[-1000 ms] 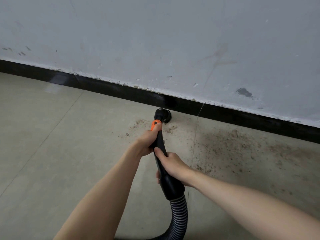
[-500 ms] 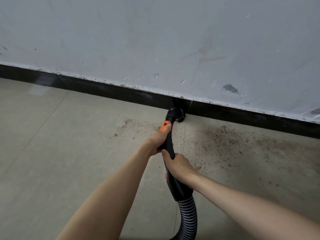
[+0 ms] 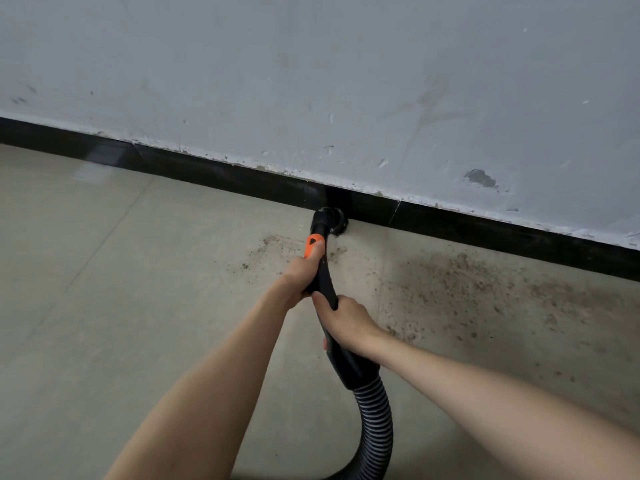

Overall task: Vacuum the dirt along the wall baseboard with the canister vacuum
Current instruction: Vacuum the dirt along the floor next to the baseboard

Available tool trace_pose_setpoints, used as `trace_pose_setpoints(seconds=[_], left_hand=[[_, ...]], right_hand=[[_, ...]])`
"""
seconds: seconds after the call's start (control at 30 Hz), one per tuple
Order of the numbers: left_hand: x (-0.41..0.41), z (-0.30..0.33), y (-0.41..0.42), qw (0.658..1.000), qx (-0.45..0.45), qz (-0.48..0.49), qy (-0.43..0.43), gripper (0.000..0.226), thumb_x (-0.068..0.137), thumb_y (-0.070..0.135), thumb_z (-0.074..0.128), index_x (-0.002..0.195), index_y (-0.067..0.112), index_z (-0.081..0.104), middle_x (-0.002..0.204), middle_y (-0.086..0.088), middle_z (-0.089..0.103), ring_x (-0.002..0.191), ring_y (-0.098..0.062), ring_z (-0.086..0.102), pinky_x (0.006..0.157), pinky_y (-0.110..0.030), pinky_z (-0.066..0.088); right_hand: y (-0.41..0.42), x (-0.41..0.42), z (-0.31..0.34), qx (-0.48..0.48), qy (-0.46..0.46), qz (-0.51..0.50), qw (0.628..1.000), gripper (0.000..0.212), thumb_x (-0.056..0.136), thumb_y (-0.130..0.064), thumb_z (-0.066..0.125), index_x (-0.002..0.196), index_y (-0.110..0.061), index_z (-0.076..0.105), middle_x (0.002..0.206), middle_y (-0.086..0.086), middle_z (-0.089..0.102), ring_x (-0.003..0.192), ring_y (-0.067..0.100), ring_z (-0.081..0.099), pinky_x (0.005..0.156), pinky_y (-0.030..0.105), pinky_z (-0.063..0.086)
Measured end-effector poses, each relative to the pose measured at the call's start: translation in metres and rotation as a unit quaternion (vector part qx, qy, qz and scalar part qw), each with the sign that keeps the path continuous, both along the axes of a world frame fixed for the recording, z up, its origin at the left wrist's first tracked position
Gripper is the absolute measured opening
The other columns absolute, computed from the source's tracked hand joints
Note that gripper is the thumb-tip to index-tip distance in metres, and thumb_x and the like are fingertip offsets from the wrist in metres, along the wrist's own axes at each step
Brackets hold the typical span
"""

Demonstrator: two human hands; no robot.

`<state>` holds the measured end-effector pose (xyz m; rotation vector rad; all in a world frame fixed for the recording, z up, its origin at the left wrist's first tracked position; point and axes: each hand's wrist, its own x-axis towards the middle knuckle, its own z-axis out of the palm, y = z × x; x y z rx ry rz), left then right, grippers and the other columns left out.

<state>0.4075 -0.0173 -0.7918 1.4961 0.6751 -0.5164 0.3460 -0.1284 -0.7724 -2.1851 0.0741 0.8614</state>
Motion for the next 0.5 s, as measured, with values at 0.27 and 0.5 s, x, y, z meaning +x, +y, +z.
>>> trace_pose_setpoints(seconds=[0.27, 0.5], left_hand=[[-0.007, 0.001, 0.07, 0.99, 0.033, 0.14, 0.004, 0.057, 0.092, 0.054, 0.045, 0.111, 0.001, 0.051, 0.086, -0.008, 0.055, 0.075, -0.021, 0.057, 0.056, -0.028, 0.046], [-0.039, -0.009, 0.097, 0.981, 0.005, 0.194, 0.016, 0.046, 0.092, 0.05, 0.046, 0.104, 0.005, 0.049, 0.079, -0.005, 0.05, 0.07, -0.018, 0.053, 0.056, -0.028, 0.045]], right_hand=[[0.055, 0.017, 0.008, 0.026, -0.023, 0.11, 0.993, 0.039, 0.098, -0.055, 0.037, 0.096, -0.017, 0.044, 0.066, 0.004, 0.066, 0.07, 0.023, 0.066, 0.068, 0.033, 0.051], [0.071, 0.001, 0.003, 0.026, -0.009, 0.185, 0.982, 0.039, 0.096, -0.057, 0.036, 0.092, -0.019, 0.044, 0.057, 0.002, 0.064, 0.062, 0.021, 0.065, 0.073, 0.036, 0.055]])
